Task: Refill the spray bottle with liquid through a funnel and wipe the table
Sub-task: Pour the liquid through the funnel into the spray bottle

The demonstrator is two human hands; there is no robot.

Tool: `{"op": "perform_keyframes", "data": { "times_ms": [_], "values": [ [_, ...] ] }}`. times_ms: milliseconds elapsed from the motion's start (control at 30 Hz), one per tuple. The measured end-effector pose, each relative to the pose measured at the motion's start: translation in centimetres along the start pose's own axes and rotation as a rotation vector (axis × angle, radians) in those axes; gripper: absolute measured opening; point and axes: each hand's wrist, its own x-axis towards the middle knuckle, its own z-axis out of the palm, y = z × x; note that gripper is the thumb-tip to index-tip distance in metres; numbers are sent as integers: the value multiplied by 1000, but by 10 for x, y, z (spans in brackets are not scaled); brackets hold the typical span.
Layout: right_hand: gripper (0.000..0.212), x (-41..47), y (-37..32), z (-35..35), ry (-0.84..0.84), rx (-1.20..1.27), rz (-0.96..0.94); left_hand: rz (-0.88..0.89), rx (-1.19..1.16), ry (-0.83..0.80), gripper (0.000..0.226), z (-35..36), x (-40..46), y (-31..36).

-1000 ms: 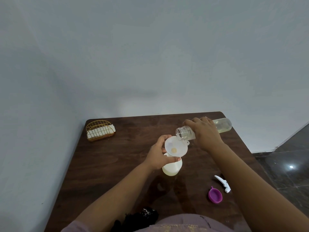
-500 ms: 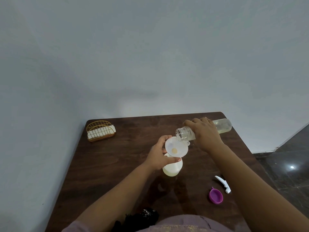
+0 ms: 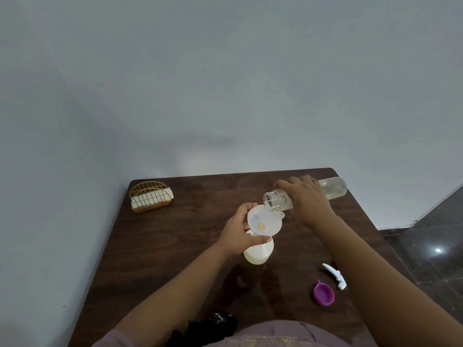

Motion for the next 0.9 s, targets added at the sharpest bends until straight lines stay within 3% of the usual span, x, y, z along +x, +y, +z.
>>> {"op": "perform_keyframes", "data": {
  "times_ms": [900],
  "values": [
    [52, 0, 0, 1, -25, -19, -7, -9, 40, 11, 83, 2, 2, -3]
  ]
}}
